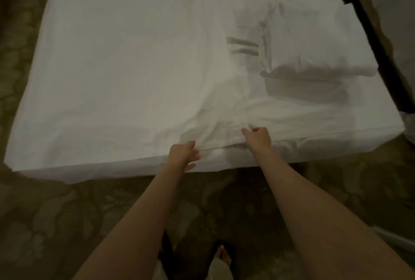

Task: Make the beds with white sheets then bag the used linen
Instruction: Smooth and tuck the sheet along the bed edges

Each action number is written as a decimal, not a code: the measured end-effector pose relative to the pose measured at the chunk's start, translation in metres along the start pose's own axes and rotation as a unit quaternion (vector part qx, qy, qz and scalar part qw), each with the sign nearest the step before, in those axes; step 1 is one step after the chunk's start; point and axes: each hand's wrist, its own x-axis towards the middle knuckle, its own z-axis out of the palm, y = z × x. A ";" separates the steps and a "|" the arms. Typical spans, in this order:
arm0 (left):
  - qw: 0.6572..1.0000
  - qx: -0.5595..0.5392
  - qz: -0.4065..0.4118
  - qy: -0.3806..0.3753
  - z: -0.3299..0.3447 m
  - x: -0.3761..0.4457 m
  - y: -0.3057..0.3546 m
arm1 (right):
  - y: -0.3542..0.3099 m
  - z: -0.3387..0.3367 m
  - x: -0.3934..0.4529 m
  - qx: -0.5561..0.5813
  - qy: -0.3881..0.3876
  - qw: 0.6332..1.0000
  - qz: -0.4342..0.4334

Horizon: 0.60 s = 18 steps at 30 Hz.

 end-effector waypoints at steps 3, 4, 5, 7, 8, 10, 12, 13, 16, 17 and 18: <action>0.993 -0.110 -0.033 -0.005 0.002 0.014 -0.021 | 0.012 0.005 0.002 0.050 0.009 0.999 -0.009; 0.990 -0.133 -0.038 -0.006 0.003 0.016 -0.026 | 0.017 0.005 0.002 0.075 0.016 0.997 -0.003; 0.987 -0.152 -0.046 -0.003 0.003 0.019 -0.031 | 0.021 0.005 0.001 0.099 0.022 0.995 0.009; 0.979 -0.194 -0.055 0.015 0.003 0.021 -0.037 | 0.030 0.003 0.002 0.129 0.033 0.991 0.030; 0.974 -0.220 -0.053 0.025 0.002 0.022 -0.039 | 0.032 0.003 0.002 0.140 0.036 0.989 0.034; 0.962 -0.267 -0.032 0.042 0.001 0.021 -0.041 | 0.034 0.005 0.003 0.156 0.047 0.986 0.038; 0.951 -0.302 -0.013 0.064 -0.001 0.020 -0.041 | 0.037 0.010 0.003 0.182 0.065 0.980 0.047; 0.944 -0.319 -0.009 0.081 -0.004 0.020 -0.040 | 0.038 0.012 0.001 0.194 0.071 0.977 0.054; 0.919 -0.374 -0.004 0.124 -0.018 0.026 -0.035 | 0.044 0.018 -0.004 0.244 0.086 0.963 0.078; 0.914 -0.385 -0.002 0.129 -0.022 0.028 -0.032 | 0.044 0.020 -0.008 0.266 0.093 0.955 0.090; 0.911 -0.390 -0.001 0.134 -0.027 0.029 -0.030 | 0.043 0.023 -0.011 0.295 0.097 0.944 0.109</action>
